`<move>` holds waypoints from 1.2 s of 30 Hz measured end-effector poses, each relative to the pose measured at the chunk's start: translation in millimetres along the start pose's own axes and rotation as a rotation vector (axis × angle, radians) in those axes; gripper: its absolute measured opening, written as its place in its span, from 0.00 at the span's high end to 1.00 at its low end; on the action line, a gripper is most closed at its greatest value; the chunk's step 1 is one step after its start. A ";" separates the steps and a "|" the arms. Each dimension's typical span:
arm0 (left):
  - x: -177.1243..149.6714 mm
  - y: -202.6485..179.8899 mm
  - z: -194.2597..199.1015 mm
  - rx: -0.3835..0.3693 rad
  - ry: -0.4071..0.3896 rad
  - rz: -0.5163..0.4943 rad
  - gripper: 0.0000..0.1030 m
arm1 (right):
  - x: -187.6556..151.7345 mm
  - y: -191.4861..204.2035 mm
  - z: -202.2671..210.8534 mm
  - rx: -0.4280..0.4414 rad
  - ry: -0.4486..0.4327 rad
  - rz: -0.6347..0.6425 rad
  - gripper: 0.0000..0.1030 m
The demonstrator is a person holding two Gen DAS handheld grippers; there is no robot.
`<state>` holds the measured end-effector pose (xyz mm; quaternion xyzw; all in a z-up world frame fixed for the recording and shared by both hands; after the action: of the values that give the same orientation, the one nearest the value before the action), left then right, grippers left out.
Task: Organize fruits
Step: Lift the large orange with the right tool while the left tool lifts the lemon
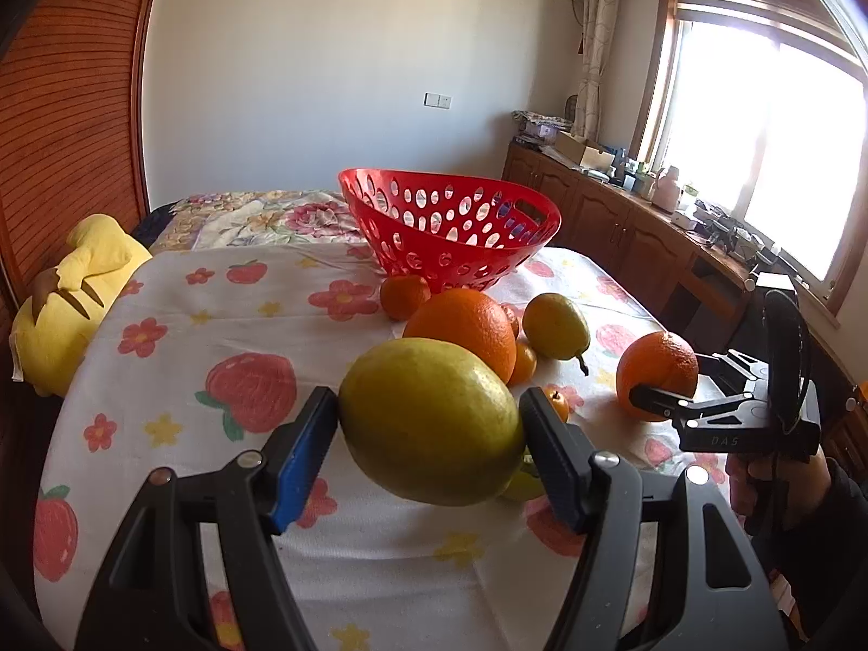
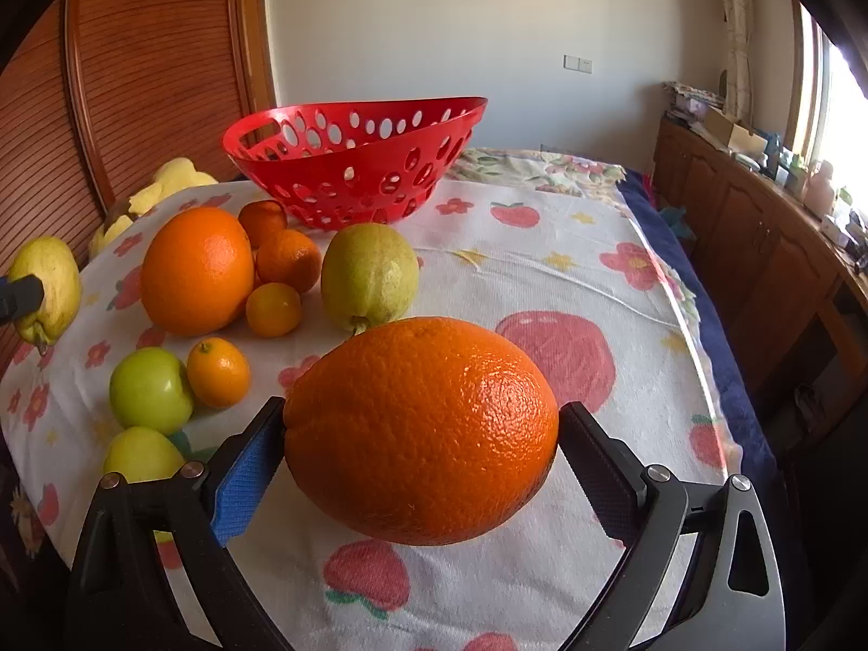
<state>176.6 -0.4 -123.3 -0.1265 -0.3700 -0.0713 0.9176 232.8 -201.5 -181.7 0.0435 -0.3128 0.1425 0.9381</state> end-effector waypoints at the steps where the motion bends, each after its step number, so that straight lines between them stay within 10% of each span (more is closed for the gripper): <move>1: 1.5 -1.6 0.7 -0.001 -0.002 -0.005 0.34 | -0.3 0.4 0.5 0.003 0.000 0.001 0.04; 18: 43.8 -19.6 -3.9 -0.022 -0.042 -0.072 0.34 | 20.2 4.7 24.2 0.072 -0.055 0.001 0.04; 36: 133.3 -3.7 -41.7 0.008 -0.057 -0.128 0.34 | 143.9 27.2 40.5 0.137 -0.175 0.132 0.04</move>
<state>298.8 -20.9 -58.7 -0.1008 -0.4035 -0.1250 0.9008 311.4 -147.9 -63.3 0.0990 -0.3853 0.2205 0.8906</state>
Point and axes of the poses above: each gripper's, at about its wrist camera, not at the fingertips, and z roughly against the way its jaws point, y to its left, x to its top, the point moved 9 cm from there along -z, roughly the way its jaws point, and after that the axes turned 9 degrees about y, right-handed, at the moved point
